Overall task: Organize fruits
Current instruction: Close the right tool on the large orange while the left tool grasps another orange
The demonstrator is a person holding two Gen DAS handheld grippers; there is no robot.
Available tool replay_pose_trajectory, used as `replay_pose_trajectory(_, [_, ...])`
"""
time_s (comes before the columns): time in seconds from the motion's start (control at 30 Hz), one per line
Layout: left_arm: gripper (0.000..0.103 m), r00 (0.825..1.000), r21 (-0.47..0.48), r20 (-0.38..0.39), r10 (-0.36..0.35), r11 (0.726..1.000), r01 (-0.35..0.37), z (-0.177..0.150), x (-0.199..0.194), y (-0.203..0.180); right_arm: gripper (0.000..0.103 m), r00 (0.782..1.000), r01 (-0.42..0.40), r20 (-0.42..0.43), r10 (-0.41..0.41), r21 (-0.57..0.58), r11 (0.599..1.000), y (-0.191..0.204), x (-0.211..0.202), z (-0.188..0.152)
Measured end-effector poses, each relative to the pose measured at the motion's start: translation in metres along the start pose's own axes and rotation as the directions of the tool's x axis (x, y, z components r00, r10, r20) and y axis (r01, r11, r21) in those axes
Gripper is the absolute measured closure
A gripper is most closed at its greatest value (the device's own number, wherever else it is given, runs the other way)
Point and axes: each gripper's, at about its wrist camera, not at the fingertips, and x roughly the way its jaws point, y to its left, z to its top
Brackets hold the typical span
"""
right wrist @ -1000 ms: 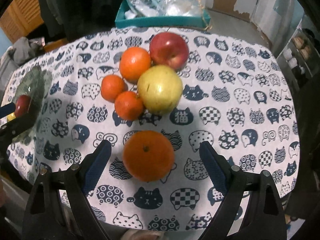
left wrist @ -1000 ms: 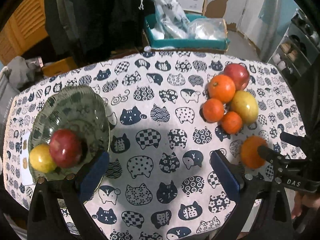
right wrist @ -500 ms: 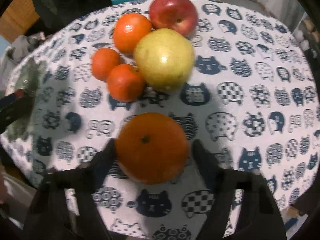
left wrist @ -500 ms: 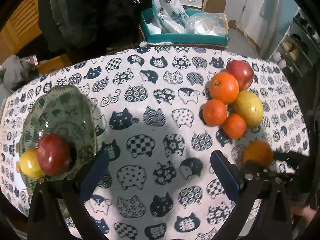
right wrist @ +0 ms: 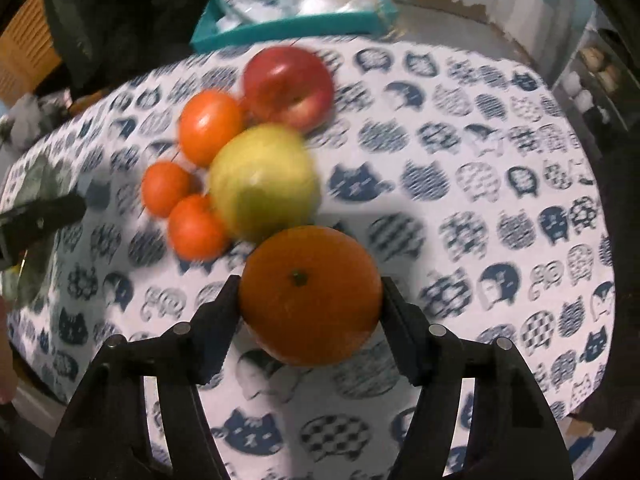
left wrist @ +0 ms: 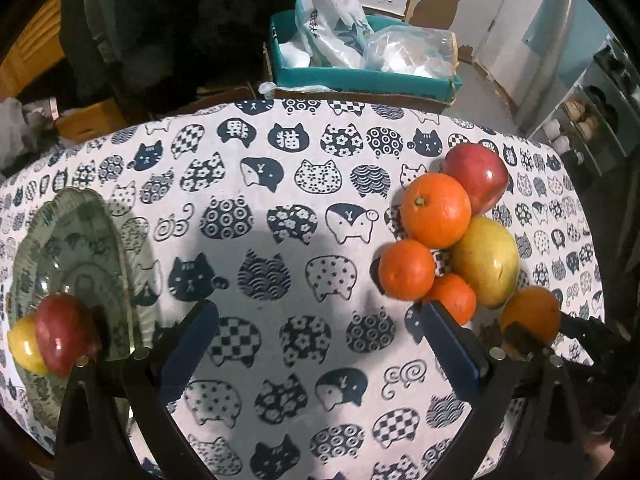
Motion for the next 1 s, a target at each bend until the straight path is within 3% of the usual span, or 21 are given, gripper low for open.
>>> replay_pose_trajectory(0.23, [0.001,0.999,-0.042,-0.032,-0.041,0.998,0.039,0.011,0.018,-0.009,0.036,0.999,0.033,0.034,-0.035,0.047,0.998,-0.026,-0.005,0.018])
replay_pose_trajectory(0.63, [0.001,0.996,-0.002,-0.072,-0.050,0.999,0.050,0.025,0.045,-0.036,0.036,0.998,0.047,0.041,-0.051,0.091,0.995,-0.043,0.000,0.036])
replay_pose_trajectory(0.87, [0.022,0.990,0.028,-0.125,-0.067,0.997,0.071,0.022,0.063,-0.041,0.036,0.997,0.042,0.059,-0.046,0.074,0.996,-0.039,-0.006,0.044])
replay_pose_trajectory(1.0, [0.025,0.988,0.025,-0.123,-0.097,0.995,0.101,0.022,0.066,-0.039,0.036,0.997,0.036,0.059,-0.040,0.079,0.996,-0.040,-0.005,0.045])
